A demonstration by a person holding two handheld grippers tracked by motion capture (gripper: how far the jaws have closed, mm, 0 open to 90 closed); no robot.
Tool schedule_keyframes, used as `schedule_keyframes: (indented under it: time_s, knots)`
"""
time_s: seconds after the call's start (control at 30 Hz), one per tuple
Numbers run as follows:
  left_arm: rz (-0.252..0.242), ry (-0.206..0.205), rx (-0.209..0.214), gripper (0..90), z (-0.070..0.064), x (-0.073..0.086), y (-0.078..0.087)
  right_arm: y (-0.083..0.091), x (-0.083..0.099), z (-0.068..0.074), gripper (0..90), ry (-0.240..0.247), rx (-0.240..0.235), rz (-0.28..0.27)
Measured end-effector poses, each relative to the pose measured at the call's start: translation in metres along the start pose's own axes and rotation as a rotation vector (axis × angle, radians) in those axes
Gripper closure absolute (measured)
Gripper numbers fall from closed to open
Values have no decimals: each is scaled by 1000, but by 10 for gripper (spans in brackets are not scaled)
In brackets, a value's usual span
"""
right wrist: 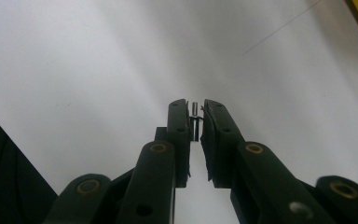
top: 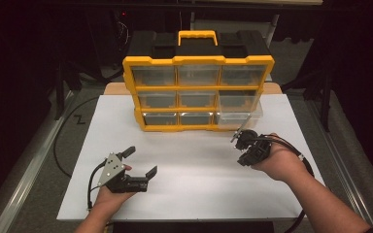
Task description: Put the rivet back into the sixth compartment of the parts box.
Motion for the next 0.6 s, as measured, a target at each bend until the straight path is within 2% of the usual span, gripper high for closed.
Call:
schedule_keyframes:
  time_s: [0.6]
  knots:
    - [-3, 1, -2, 8, 0, 0, 0, 31, -6, -11, 839, -6, 19, 10]
Point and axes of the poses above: each handheld gripper's, and its own axes: y roughly backward along the jaws, x roughly out of its underside, z roughly to its left, the point moved 6 cm from there along -y, roughly forward along the jaws
